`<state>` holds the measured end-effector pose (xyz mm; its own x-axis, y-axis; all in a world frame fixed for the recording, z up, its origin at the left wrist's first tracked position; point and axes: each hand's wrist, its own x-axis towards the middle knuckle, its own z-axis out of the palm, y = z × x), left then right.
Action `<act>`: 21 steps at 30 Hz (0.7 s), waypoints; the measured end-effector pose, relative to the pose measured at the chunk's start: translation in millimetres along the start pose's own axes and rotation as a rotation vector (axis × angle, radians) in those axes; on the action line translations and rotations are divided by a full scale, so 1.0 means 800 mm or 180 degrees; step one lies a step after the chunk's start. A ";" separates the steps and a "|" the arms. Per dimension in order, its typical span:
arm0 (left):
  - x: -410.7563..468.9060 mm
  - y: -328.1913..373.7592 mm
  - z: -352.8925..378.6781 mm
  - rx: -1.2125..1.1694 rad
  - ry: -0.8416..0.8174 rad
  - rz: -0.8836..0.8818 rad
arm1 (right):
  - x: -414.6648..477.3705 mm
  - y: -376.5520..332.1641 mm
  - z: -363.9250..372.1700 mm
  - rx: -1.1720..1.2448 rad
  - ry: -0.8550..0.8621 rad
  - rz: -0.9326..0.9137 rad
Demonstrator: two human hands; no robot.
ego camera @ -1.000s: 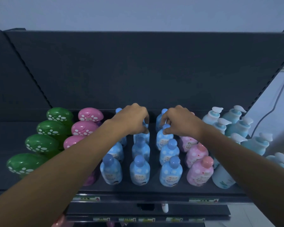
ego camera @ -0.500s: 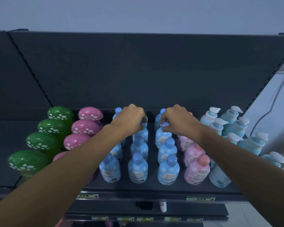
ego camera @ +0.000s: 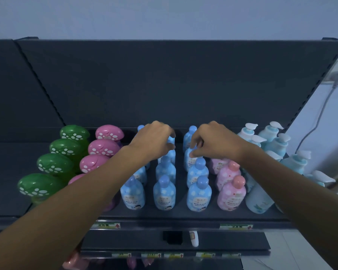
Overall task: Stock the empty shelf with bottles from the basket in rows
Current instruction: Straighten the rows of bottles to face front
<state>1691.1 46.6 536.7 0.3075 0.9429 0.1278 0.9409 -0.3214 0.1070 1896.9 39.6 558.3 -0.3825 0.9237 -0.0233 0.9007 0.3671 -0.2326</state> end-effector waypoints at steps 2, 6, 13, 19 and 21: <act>-0.011 0.004 -0.007 -0.0162 -0.0230 0.0002 | -0.014 -0.004 0.002 -0.0033 -0.0324 -0.0038; -0.031 0.013 -0.009 -0.0231 -0.0785 -0.0027 | -0.024 -0.008 0.017 -0.0283 -0.0373 -0.0067; -0.043 0.017 -0.007 -0.0194 -0.0707 -0.0026 | -0.021 -0.011 0.025 -0.0345 -0.0117 0.0042; -0.043 0.021 -0.004 -0.0170 -0.0635 -0.0038 | -0.022 -0.009 0.027 -0.0235 -0.0070 -0.0034; -0.041 0.024 -0.003 -0.0114 -0.0561 -0.0002 | -0.024 -0.007 0.020 -0.0178 -0.0089 -0.0060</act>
<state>1699.0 9.0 537.0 0.3301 0.9428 -0.0467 0.9364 -0.3208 0.1425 1896.0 17.8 544.2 -0.4044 0.9134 -0.0469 0.9030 0.3907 -0.1786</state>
